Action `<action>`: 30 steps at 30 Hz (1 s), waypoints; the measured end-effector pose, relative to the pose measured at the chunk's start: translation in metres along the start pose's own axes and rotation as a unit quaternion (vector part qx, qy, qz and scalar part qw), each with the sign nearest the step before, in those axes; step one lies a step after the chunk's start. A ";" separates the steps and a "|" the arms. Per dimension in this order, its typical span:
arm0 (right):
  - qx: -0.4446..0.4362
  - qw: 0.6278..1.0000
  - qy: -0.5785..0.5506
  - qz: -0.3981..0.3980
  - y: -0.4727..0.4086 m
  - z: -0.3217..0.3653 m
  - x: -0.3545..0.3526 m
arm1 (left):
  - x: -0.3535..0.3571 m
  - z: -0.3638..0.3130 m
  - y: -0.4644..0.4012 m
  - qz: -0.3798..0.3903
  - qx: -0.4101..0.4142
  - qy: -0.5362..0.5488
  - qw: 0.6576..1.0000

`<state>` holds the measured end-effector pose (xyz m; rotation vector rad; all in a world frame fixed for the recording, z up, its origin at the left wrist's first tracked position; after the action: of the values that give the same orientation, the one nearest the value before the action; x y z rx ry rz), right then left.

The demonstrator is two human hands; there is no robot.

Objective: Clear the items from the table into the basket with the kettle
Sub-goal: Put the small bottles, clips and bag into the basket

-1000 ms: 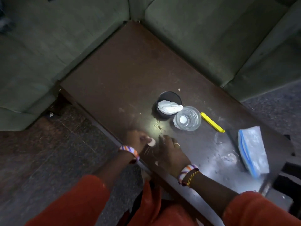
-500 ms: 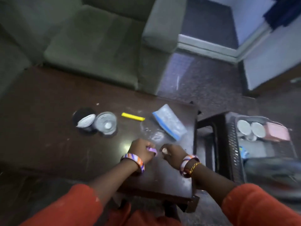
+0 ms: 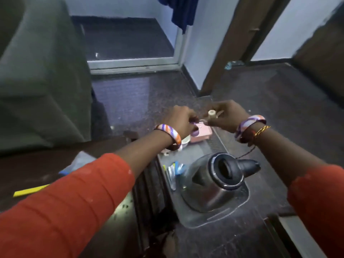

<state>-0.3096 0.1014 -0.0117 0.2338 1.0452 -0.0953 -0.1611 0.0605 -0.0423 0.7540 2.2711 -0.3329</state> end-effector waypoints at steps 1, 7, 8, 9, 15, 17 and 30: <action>0.009 1.000 -0.004 0.006 -0.006 -0.025 -0.008 | 0.018 -0.008 -0.017 0.023 0.004 -0.014 1.000; 0.030 0.996 0.036 0.078 -0.037 -0.132 0.006 | 0.109 -0.007 -0.067 0.091 0.027 -0.055 0.994; 0.032 0.994 0.041 0.094 -0.041 -0.142 0.015 | 0.121 0.000 -0.073 0.090 0.025 -0.057 0.994; 0.031 0.993 0.043 0.106 -0.044 -0.150 0.024 | 0.132 0.008 -0.078 0.094 0.016 -0.066 0.993; -0.013 0.983 0.070 0.170 -0.066 -0.184 0.077 | 0.176 0.039 -0.101 0.205 0.011 -0.202 0.958; -0.029 0.978 0.085 0.190 -0.068 -0.189 0.090 | 0.184 0.041 -0.101 0.215 0.031 -0.218 0.951; -0.042 0.964 0.138 0.224 -0.080 -0.180 0.092 | 0.181 0.046 -0.093 0.244 0.060 -0.294 0.922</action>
<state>-0.4307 0.0697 -0.1888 0.4103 1.2457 0.4008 -0.2967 0.0424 -0.2003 1.0833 1.4546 -0.3943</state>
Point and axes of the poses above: each hand's wrist, its own y-axis away from the middle knuckle, its own x-axis out of the palm, z = x × y, the point moved 1 cm from there along -y, towards the middle knuckle, and after that the axes turned 1 degree about y, right-handed, at the moved point
